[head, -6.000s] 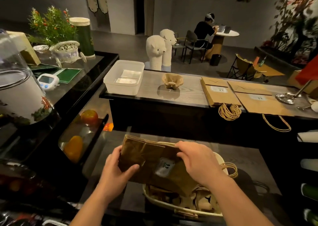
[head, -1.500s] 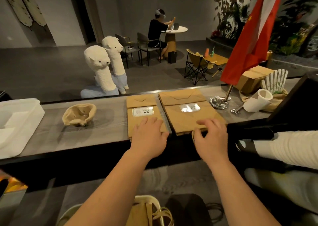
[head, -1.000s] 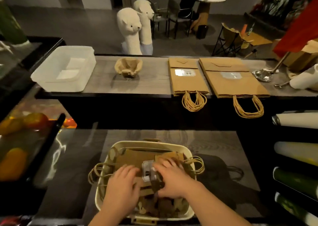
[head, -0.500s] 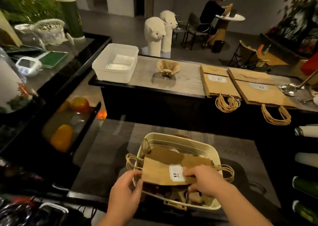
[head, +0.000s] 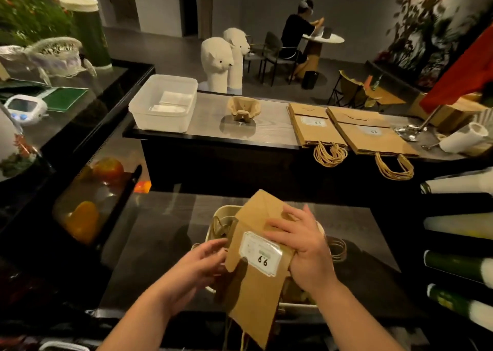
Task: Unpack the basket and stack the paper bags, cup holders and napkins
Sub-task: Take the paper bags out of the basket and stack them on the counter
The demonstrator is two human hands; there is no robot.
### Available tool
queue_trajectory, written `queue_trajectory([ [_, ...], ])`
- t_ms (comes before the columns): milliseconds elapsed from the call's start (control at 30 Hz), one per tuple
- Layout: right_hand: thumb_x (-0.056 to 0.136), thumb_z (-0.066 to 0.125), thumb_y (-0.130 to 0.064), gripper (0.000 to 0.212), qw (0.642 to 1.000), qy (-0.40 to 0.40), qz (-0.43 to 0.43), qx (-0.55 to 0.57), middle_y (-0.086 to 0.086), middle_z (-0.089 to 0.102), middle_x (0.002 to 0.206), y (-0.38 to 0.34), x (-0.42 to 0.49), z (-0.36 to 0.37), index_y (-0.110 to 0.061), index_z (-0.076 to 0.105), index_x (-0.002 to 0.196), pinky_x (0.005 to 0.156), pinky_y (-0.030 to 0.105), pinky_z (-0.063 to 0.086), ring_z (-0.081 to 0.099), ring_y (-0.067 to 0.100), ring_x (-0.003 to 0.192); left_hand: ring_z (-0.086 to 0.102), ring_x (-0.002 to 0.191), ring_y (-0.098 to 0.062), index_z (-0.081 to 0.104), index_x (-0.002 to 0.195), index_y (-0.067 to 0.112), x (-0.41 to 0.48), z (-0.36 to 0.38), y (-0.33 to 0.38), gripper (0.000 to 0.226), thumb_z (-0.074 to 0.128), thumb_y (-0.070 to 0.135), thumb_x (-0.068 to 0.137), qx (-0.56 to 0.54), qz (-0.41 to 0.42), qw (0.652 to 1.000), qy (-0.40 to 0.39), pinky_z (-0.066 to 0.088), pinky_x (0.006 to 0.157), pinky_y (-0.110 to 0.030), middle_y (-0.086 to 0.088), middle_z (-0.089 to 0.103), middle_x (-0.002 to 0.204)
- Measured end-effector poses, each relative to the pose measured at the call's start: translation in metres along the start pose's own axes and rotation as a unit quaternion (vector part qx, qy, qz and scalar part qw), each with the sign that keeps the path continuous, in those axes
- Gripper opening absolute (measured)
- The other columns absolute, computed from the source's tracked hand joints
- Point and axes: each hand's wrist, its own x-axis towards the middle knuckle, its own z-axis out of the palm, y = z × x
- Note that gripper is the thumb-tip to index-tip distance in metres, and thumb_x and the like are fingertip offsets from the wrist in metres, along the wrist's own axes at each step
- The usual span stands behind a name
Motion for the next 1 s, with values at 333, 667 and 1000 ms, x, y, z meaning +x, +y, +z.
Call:
queue_trajectory([
  [333,0.087,0.071,-0.052,0.088,0.908,-0.250,0.310,-0.133,-0.010,0.014,0.167,0.030,-0.014,0.023,-0.036,0.021,0.158,0.127,0.048,0.011,0.007,0.017,0.156,0.073,0.104,-0.040,0.058,0.132,0.021,-0.008,0.000,-0.026,0.035,0.060,0.009,0.100,-0.110,-0.042,0.982,0.149,0.057,0.092,-0.060,-0.016,0.076,0.115],
  [667,0.099,0.059,-0.025,0.044,0.833,-0.432,0.269,-0.217,-0.007,0.063,0.130,0.030,-0.023,-0.008,-0.039,0.056,0.141,0.100,0.035,0.052,0.059,0.017,0.116,0.072,0.104,-0.041,0.061,0.122,0.026,-0.015,-0.014,-0.036,0.027,0.053,0.008,0.104,-0.134,-0.042,0.953,0.269,0.057,0.087,-0.061,-0.016,0.075,0.113],
  [1000,0.104,0.052,-0.019,0.028,0.922,-0.064,0.377,-0.054,-0.008,0.071,0.114,0.039,0.022,-0.044,-0.029,0.063,0.127,0.091,0.040,0.055,0.065,0.018,0.108,0.069,0.107,-0.041,0.060,0.118,0.028,-0.015,-0.004,-0.020,0.025,0.058,0.009,0.102,-0.203,0.004,0.941,0.271,0.053,0.096,-0.063,-0.015,0.073,0.117],
])
